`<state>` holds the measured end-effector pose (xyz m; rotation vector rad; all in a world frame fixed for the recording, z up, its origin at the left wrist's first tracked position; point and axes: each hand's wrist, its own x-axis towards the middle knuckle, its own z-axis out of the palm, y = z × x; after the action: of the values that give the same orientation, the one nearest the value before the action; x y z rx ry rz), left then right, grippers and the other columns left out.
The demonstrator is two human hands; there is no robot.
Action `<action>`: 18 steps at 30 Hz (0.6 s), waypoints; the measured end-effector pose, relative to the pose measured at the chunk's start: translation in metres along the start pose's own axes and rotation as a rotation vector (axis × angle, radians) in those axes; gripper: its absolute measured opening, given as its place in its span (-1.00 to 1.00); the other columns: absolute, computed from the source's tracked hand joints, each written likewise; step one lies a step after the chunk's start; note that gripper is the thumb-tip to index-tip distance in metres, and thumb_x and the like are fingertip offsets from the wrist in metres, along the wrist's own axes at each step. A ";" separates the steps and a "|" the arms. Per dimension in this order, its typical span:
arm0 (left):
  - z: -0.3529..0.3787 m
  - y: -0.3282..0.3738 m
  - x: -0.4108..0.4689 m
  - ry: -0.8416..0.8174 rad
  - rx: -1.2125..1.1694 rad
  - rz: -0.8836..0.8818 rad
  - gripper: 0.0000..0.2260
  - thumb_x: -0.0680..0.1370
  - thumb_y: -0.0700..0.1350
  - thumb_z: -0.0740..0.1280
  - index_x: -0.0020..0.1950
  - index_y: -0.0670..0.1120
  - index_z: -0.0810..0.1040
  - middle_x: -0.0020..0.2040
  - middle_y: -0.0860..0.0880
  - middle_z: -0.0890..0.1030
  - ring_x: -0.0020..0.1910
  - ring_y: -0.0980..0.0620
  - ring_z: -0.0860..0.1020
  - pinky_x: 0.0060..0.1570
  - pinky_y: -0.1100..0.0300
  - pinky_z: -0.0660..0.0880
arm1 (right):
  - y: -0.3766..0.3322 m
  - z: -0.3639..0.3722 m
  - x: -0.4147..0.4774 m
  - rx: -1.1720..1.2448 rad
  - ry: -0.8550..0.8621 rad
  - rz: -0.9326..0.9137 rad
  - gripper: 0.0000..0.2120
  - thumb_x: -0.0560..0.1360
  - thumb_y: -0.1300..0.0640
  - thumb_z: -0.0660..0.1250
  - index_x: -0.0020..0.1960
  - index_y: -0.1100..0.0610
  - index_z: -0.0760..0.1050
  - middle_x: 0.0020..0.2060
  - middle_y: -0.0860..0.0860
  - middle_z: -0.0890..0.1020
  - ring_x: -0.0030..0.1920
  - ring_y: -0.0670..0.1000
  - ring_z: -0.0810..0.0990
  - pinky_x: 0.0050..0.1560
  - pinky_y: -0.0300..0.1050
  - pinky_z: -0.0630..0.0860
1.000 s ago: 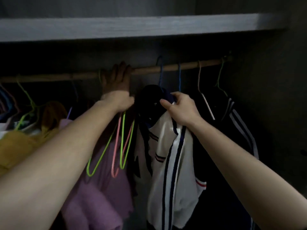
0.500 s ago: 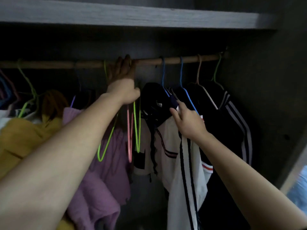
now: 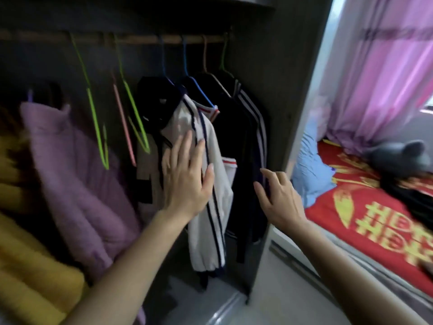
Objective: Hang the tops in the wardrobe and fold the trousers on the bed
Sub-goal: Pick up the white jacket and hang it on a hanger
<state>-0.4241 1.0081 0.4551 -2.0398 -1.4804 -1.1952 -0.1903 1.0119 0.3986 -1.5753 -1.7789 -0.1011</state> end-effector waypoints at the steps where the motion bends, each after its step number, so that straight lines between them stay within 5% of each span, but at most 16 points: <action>1: 0.010 0.014 -0.015 -0.051 -0.048 -0.007 -0.48 0.58 0.04 0.21 0.51 -0.13 0.35 0.55 -0.18 0.25 0.52 -0.19 0.22 0.42 -0.23 0.20 | 0.015 -0.010 -0.018 -0.047 -0.006 0.033 -0.58 0.59 -0.09 0.26 0.40 0.05 0.41 0.15 0.08 0.52 0.15 0.18 0.55 0.01 0.04 0.51; 8: 0.061 0.130 -0.088 -0.400 -0.202 0.051 -0.43 0.57 0.10 0.16 0.56 -0.08 0.26 0.60 -0.12 0.12 0.58 -0.10 0.06 0.49 -0.16 0.09 | 0.111 -0.103 -0.121 -0.303 0.048 0.192 -0.49 0.57 -0.09 0.29 0.45 0.10 0.36 0.31 0.17 0.43 0.23 0.26 0.49 0.13 0.16 0.50; 18: 0.113 0.352 -0.059 -0.379 -0.336 0.208 -0.39 0.57 0.17 0.04 0.59 -0.03 0.15 0.62 -0.07 0.02 0.60 -0.04 -0.04 0.50 -0.09 -0.08 | 0.253 -0.257 -0.186 -0.442 0.219 0.283 -0.40 0.57 -0.12 0.29 0.52 0.07 0.25 0.50 0.20 0.24 0.47 0.22 0.27 0.37 0.21 0.33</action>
<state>-0.0653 0.9127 0.4091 -2.6945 -1.2347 -1.0726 0.1474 0.7876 0.3766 -2.0239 -1.4090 -0.5399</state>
